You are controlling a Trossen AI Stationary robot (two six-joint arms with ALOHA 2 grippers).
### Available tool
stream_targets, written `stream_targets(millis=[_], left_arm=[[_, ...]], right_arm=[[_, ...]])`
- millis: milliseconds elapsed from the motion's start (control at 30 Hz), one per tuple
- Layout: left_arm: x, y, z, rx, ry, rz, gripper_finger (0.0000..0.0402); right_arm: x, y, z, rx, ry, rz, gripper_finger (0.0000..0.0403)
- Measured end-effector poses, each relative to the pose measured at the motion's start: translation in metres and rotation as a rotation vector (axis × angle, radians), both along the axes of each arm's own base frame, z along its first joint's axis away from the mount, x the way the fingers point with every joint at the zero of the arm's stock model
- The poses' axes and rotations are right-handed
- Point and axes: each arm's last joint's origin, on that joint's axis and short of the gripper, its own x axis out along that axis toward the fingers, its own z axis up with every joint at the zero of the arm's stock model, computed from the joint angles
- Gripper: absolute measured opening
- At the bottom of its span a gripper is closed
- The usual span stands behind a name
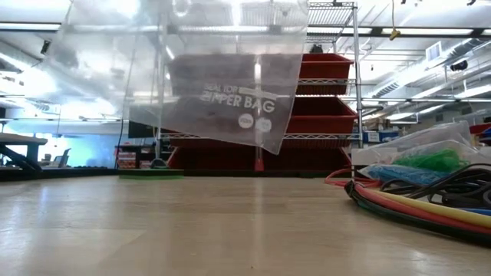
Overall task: Sort rubber bands
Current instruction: Open the transparent zip bag
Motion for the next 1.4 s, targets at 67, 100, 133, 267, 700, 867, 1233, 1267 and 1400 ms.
stream_targets(millis=[67, 100, 133, 267, 700, 867, 1233, 1267, 1400], left_arm=[[0.000, 0.000, 0.000, -0.003, 0.000, 0.004, 0.0008], [0.000, 0.000, 0.000, -0.003, 0.000, 0.010, 0.0006], [0.000, 0.001, -0.001, -0.003, 0.001, 0.011, 0.0004], [-0.001, -0.002, -0.002, -0.042, 0.001, 0.009, 0.0003], [-0.003, -0.007, -0.003, -0.145, 0.010, -0.008, 0.0001], [-0.004, -0.008, -0.003, -0.187, 0.011, -0.011, 0.0001], [-0.005, -0.009, -0.005, -0.198, 0.029, -0.010, 0.0001], [-0.006, -0.009, -0.005, -0.199, 0.031, -0.014, 0.0001], [-0.006, -0.011, -0.004, -0.207, 0.021, -0.024, 0.0001]], right_arm=[[0.000, -0.001, 0.000, -0.005, 0.001, -0.016, 0.0000], [0.000, -0.001, 0.000, -0.008, 0.002, -0.025, 0.0000], [0.000, -0.002, -0.001, -0.011, 0.003, -0.034, 0.0000], [-0.001, -0.004, -0.001, -0.027, 0.011, -0.080, 0.0000], [-0.003, -0.018, -0.003, -0.076, 0.058, -0.175, 0.0000], [-0.006, -0.023, -0.003, -0.089, 0.091, -0.220, 0.0000], [-0.006, -0.017, -0.003, -0.151, 0.060, -0.139, 0.0000], [-0.005, -0.015, -0.002, -0.149, 0.047, -0.117, 0.0000], [-0.001, -0.012, 0.002, -0.145, -0.011, -0.062, 0.0001]])
